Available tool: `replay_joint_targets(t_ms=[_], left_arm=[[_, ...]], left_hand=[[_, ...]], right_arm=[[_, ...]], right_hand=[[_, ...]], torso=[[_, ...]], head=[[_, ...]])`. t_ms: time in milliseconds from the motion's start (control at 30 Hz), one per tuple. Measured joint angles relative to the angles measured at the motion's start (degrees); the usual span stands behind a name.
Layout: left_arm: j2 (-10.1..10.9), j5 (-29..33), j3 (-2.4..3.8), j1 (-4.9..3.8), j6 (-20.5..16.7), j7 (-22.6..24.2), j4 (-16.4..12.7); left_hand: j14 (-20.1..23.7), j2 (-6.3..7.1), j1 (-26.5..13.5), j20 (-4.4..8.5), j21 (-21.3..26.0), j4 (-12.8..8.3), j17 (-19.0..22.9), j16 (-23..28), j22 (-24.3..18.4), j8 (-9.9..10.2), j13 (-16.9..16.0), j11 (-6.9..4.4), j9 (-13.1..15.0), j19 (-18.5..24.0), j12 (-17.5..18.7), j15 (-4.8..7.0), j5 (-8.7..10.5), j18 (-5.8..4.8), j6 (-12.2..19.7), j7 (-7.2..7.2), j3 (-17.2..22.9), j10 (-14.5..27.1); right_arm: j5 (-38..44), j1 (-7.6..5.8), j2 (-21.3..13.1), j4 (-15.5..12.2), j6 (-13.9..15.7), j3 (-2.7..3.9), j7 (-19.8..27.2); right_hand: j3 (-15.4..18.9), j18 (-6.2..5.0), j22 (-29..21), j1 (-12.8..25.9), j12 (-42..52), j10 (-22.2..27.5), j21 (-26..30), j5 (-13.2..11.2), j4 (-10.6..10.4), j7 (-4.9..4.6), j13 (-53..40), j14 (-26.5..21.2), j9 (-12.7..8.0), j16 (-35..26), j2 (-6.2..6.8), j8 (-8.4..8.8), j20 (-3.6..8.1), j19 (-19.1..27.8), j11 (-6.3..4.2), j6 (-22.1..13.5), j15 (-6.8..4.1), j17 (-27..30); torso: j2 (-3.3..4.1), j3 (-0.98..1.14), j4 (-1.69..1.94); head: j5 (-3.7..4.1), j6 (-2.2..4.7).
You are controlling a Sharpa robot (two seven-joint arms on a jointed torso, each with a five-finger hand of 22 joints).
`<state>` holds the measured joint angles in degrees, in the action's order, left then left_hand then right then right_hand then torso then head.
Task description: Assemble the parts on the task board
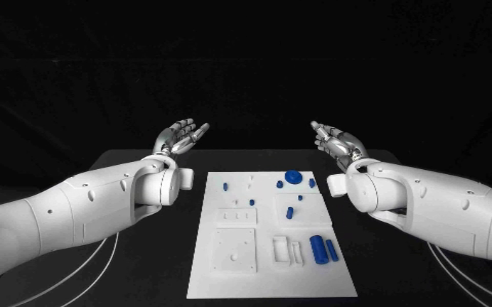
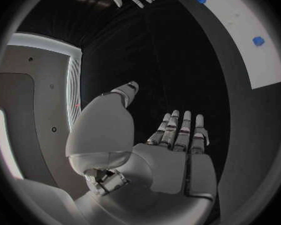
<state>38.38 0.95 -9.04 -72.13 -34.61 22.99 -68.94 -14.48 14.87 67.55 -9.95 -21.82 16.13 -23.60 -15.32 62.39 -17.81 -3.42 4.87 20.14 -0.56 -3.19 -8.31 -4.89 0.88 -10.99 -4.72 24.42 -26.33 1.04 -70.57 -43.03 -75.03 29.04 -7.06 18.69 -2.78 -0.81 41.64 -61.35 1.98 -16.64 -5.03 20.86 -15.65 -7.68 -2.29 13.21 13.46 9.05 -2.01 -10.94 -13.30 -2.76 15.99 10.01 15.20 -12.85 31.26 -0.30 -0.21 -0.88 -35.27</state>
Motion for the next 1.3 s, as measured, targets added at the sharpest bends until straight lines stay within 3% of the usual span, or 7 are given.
replay_joint_targets(t_ms=[267,600,733,833,1167,1267,1300], left_arm=[[-0.93,0.37,-1.04,-1.58,4.08,-2.41,2.98],[-0.02,0.53,-1.1,-1.58,6.2,-3.76,2.02],[0.13,0.53,-1.1,-1.58,7.07,-3.87,2.12],[0.19,0.65,-1.1,-1.58,7.77,-3.89,2.25],[1.71,0.5,-1.1,-1.6,9.89,-3.83,0.26],[2.51,0.13,-1.09,-1.6,10.43,-3.8,-1.27],[2.76,0.02,-1.06,-1.6,10.66,-3.8,-1.75]], left_hand=[[-0.19,0.26,0.55,-0.01,-0.31,0.12,-0.37,-0.2,0.82,-0.34,-0.01,0.03,0.47,0.01,-0.03,-0.17,-0.05,0.0,-0.06,-0.07,0.16,-0.2],[-1.62,-0.33,1.14,0.0,-1.52,0.11,-1.88,-1.5,2.62,-1.47,-0.31,0.58,1.51,0.01,-0.35,-0.31,-0.05,0.01,-1.31,-1.31,0.15,-2.22],[-8.0,-2.99,2.57,0.29,-6.32,-0.76,-5.69,-5.76,11.5,-7.05,-1.44,2.7,6.47,-2.84,-2.56,-1.15,-0.05,0.01,-8.23,-3.44,-2.95,-9.88],[-14.13,-5.17,4.46,0.32,-8.49,-1.78,-6.12,-8.11,12.45,-7.66,-1.57,4.0,6.68,-9.06,-2.99,-3.38,-0.75,0.01,-11.56,-3.86,-5.48,-12.4],[-32.19,-9.39,12.93,4.54,-12.28,-5.72,-5.77,-13.93,8.54,-7.95,-2.87,5.31,4.8,-28.12,-7.67,-0.33,-2.39,4.1,-23.68,-5.04,-10.87,-27.14],[-34.59,-10.06,14.43,5.46,-13.05,-6.59,-5.94,-14.91,8.03,-8.32,-3.07,4.63,4.58,-31.09,-8.57,0.77,-2.61,4.11,-26.65,-5.54,-11.7,-30.28],[-35.76,-10.04,15.21,5.72,-13.53,-7.04,-6.19,-15.54,8.0,-8.32,-3.07,4.42,4.5,-32.06,-8.85,1.23,-2.61,4.43,-27.28,-5.67,-11.67,-31.07]], right_arm=[[1.4,-3.15,0.59,4.72,-9.84,-2.1,-6.13],[7.7,-3.58,1.19,7.77,-13.83,-2.33,-8.47],[11.51,-3.58,1.52,8.43,-13.67,-2.33,-8.48],[15.19,-3.58,2.03,9.5,-13.1,-2.33,-8.25],[32.67,-3.58,3.07,11.63,-11.15,-2.24,-7.83],[39.99,-3.59,3.21,11.66,-10.84,-1.96,-8.04],[42.07,-3.6,3.25,11.62,-10.75,-1.83,-8.16]], right_hand=[[0.48,0.0,2.33,-2.77,0.22,-1.23,-0.63,0.28,-0.48,-0.06,-0.17,0.76,0.55,0.82,-0.55,-0.64,-0.21,-0.2,0.57,0.84,0.73,-0.78],[2.71,-0.02,7.87,-9.19,0.9,-6.69,-1.4,0.55,-0.62,-0.28,-0.73,4.94,2.3,3.5,-0.48,-2.85,-0.5,-1.59,0.68,3.82,1.14,-3.16],[2.95,-1.27,14.71,-13.25,2.18,-12.57,-2.79,0.85,-0.36,-0.55,-1.35,9.1,4.64,5.82,0.18,-5.73,-0.38,-3.87,0.58,8.06,1.17,-5.08],[2.81,-2.4,21.09,-16.18,3.37,-17.26,-4.13,0.89,-0.22,-0.82,-1.9,12.62,6.0,7.58,0.93,-7.78,-0.23,-6.85,0.0,11.7,0.95,-6.15],[-2.75,-9.43,27.03,-26.07,7.1,-33.44,-6.81,-1.73,0.74,-2.24,-2.96,27.44,7.65,13.42,4.93,-12.61,-0.44,-21.17,-3.94,25.84,-3.16,-8.63],[-4.96,-10.89,26.66,-27.71,7.57,-37.35,-8.02,-2.94,0.98,-2.79,-3.1,32.55,7.65,15.37,6.6,-13.03,-0.54,-26.35,-5.14,29.31,-5.08,-9.65],[-7.19,-12.34,26.24,-29.08,8.07,-41.16,-10.13,-3.61,1.24,-2.68,-3.29,38.84,7.7,18.12,7.97,-13.71,0.14,-33.16,-6.29,32.79,-7.52,-11.33]], torso=[[0.0,0.01,0.0],[0.0,0.02,-0.07],[-0.01,0.02,-0.08],[-0.03,0.02,-0.08],[0.08,0.02,-0.19],[0.26,0.07,-0.2],[0.33,0.08,-0.21]], head=[[-0.01,0.0],[-0.31,-0.28],[-0.35,-0.3],[-0.35,-0.21],[-0.37,0.12],[-0.38,0.35],[-0.35,0.37]])
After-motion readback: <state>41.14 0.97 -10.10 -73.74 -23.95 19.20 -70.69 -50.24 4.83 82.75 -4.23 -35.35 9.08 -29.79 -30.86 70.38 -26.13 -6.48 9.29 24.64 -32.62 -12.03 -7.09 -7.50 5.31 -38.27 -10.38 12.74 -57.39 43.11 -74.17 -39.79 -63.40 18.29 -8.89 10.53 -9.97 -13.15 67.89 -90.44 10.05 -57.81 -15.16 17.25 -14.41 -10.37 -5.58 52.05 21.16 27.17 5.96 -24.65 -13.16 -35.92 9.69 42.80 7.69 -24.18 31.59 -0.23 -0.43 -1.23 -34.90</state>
